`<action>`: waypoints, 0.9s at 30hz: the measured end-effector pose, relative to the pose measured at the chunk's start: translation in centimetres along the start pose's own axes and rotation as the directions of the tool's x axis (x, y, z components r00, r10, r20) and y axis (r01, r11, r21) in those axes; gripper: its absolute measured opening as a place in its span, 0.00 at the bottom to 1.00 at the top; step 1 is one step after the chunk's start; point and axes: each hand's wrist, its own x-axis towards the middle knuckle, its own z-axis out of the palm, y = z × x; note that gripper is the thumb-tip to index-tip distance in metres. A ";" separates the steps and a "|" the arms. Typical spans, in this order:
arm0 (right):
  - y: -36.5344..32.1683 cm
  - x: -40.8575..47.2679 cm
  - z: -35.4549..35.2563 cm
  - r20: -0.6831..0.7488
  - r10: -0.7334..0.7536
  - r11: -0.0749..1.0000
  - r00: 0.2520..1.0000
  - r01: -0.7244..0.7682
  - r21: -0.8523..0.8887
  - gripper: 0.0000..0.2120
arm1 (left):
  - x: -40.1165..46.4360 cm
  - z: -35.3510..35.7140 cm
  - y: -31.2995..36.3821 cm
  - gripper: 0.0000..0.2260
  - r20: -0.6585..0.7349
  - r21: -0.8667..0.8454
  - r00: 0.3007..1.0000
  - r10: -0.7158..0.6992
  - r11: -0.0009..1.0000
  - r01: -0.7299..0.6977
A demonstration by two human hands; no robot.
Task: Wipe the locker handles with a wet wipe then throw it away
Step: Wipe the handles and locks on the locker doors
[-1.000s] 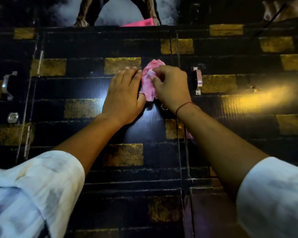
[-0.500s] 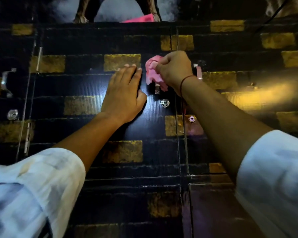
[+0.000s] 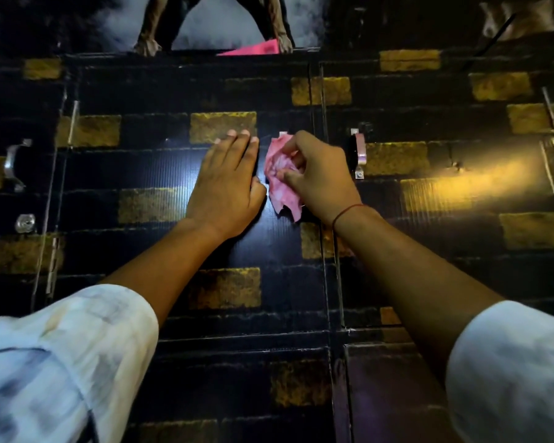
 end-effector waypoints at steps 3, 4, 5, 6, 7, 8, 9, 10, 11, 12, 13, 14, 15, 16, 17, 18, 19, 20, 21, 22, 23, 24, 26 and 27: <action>-0.4 0.1 -0.4 0.014 0.001 1.000 1.000 -0.001 -0.023 0.10 | 0.0 0.0 -0.1 0.33 0.005 -0.009 1.000 -0.003 1.000 0.003; -0.3 0.1 -0.7 0.015 0.008 0.999 1.000 -0.007 -0.032 0.09 | 0.1 -0.1 -0.1 0.33 0.006 -0.018 1.000 0.000 1.000 0.000; -0.3 0.2 -1.2 0.014 0.022 0.999 1.000 -0.021 -0.043 0.07 | 0.2 -0.2 0.0 0.33 0.005 -0.031 1.000 -0.002 1.000 0.002; -0.1 0.2 -1.8 0.005 0.035 0.998 0.999 -0.035 -0.061 0.06 | 0.4 -0.4 0.0 0.33 -0.001 -0.045 1.000 -0.011 0.999 0.011; 0.0 0.2 -2.6 -0.018 0.047 0.995 0.999 -0.048 -0.083 0.05 | 0.6 -0.7 0.0 0.32 -0.009 -0.060 1.000 -0.024 0.998 0.023; 0.3 0.2 -3.5 -0.055 0.061 0.992 0.997 -0.067 -0.105 0.05 | 0.8 -0.9 0.2 0.32 -0.022 -0.079 0.999 -0.041 0.996 0.039; 0.7 0.2 -4.5 -0.106 0.075 0.989 0.992 -0.088 -0.121 0.05 | 1.0 -1.2 0.5 0.31 -0.037 -0.101 0.997 -0.063 0.993 0.059; 1.2 0.4 -5.6 -0.159 0.086 0.985 0.984 -0.108 -0.135 0.05 | 1.3 -1.6 1.0 0.30 -0.049 -0.121 0.996 -0.080 0.990 0.074; 1.8 0.6 -6.7 -0.206 0.099 0.981 0.973 -0.131 -0.145 0.06 | 1.7 -1.8 1.8 0.30 -0.059 -0.133 0.995 -0.081 0.989 0.073; 2.3 0.8 -7.6 -0.241 0.124 0.977 0.963 -0.161 -0.141 0.07 | 2.1 -2.1 2.6 0.31 -0.068 -0.130 0.996 -0.058 0.990 0.048; 2.9 1.1 -8.5 -0.258 0.154 0.973 0.954 -0.191 -0.127 0.08 | 2.6 -2.2 3.7 0.32 -0.075 -0.115 0.997 -0.013 0.993 0.005; 3.3 1.4 -9.2 -0.243 0.188 0.969 0.952 -0.220 -0.114 0.09 | 3.1 -2.3 4.9 0.33 -0.075 -0.089 0.996 0.044 0.995 -0.050; 3.8 1.8 -9.6 -0.189 0.210 0.964 0.959 -0.235 -0.122 0.10 | 3.9 -2.2 6.0 0.36 -0.066 -0.048 0.992 0.106 0.993 -0.109; 4.0 2.1 -9.6 -0.105 0.212 0.960 0.972 -0.227 -0.165 0.11 | 4.6 -2.1 7.0 0.39 -0.039 0.008 0.986 0.162 0.987 -0.162; 4.2 2.4 -9.4 -0.021 0.190 0.956 0.982 -0.190 -0.223 0.11 | 5.3 -1.8 7.7 0.42 0.005 0.070 0.980 0.200 0.977 -0.199; 4.3 2.7 -9.2 0.049 0.156 0.949 0.987 -0.136 -0.284 0.11 | 5.9 -1.4 8.4 0.44 0.058 0.133 0.975 0.215 0.966 -0.221; 4.4 2.9 -9.0 0.098 0.118 0.937 0.988 -0.078 -0.342 0.12 | 6.3 -0.9 8.7 0.45 0.110 0.195 0.971 0.214 0.953 -0.232; 4.4 2.9 -8.8 0.131 0.093 0.920 0.987 -0.035 -0.391 0.13 | 6.4 -0.4 9.0 0.46 0.150 0.251 0.968 0.202 0.939 -0.235; 4.5 2.8 -8.9 0.151 0.065 0.901 0.986 0.007 -0.434 0.13 | 6.4 0.1 9.0 0.47 0.175 0.293 0.966 0.189 0.927 -0.235; 4.4 2.6 -8.9 0.169 0.035 0.884 0.985 0.048 -0.464 0.14 | 6.2 0.4 8.9 0.47 0.182 0.320 0.966 0.182 0.918 -0.233; 4.5 2.3 -9.1 0.174 -0.010 0.877 0.985 0.092 -0.472 0.13 | 5.9 0.7 8.8 0.46 0.177 0.335 0.968 0.179 0.914 -0.230; 4.6 1.9 -9.2 0.168 -0.038 0.885 0.985 0.111 -0.452 0.12 | 5.6 0.9 8.7 0.45 0.167 0.346 0.969 0.182 0.910 -0.230; 4.9 1.9 -9.2 0.109 -0.001 0.941 0.994 0.038 -0.337 0.10 | 5.3 1.1 8.4 0.44 0.147 0.372 0.970 0.193 0.898 -0.235; 5.2 2.4 -9.0 0.080 0.059 0.963 0.995 -0.036 -0.267 0.09 | 5.3 1.1 8.3 0.44 0.142 0.384 0.970 0.196 0.893 -0.236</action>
